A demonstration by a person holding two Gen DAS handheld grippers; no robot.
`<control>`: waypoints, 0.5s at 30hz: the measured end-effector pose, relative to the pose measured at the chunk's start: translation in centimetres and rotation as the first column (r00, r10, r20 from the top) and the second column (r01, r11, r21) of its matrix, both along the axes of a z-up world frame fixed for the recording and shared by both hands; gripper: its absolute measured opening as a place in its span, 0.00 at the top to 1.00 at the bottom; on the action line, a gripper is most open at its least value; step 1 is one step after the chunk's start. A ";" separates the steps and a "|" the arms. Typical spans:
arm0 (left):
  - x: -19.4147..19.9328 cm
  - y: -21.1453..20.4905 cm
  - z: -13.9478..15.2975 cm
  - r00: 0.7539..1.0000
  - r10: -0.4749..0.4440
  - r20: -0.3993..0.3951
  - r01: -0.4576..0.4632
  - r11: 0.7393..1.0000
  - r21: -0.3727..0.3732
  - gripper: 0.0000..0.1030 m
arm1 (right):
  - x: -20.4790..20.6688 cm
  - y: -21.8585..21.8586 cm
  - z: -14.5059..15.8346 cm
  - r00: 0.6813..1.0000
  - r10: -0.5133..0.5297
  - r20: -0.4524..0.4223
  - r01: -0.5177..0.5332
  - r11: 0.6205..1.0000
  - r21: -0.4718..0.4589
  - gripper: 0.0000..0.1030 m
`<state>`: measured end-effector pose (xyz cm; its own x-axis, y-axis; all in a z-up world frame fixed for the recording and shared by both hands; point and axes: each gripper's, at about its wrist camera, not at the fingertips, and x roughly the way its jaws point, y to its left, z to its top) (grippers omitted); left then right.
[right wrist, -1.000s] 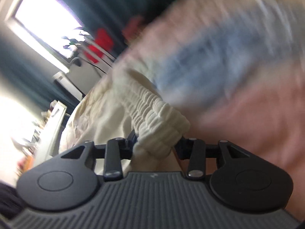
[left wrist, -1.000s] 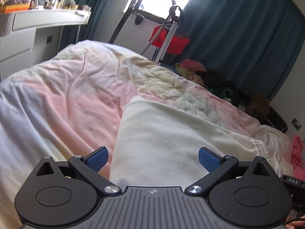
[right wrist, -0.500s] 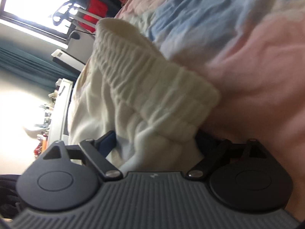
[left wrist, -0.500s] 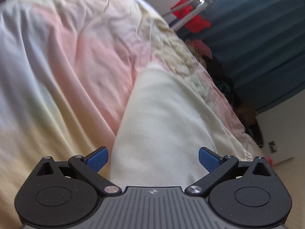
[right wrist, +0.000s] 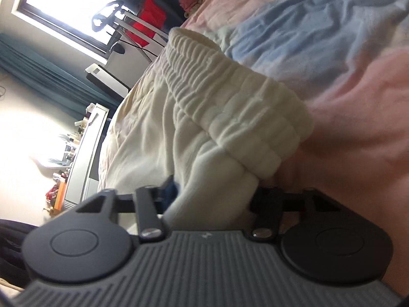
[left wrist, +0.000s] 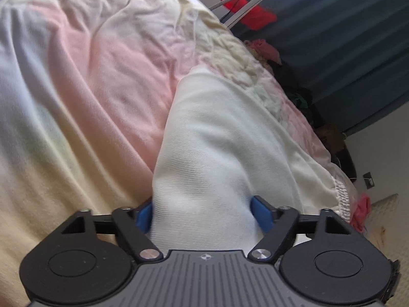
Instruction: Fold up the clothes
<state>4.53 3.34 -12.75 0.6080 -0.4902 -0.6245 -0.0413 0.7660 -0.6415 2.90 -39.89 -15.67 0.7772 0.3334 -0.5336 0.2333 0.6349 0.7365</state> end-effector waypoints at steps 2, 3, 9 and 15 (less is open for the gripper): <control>-0.5 0.1 0.8 0.999 0.001 0.039 0.000 1.000 -0.011 0.45 | -0.5 -0.3 0.6 0.999 -0.018 0.046 0.017 0.999 0.027 0.67; -0.9 -0.1 1.6 0.997 -0.009 0.074 0.010 1.000 -0.007 0.51 | -0.7 -0.5 0.9 0.997 -0.030 0.070 0.026 0.998 0.056 0.68; -1.9 -1.9 6.0 0.984 -0.057 0.170 0.066 0.997 -0.048 0.65 | -2.1 -4.1 4.6 0.986 -0.102 0.134 0.085 0.989 0.122 0.72; 1.6 -9.1 10.1 0.971 -0.155 0.183 0.173 0.981 -0.085 0.67 | -3.5 -8.3 8.7 0.969 -0.174 0.178 0.145 0.976 0.164 0.72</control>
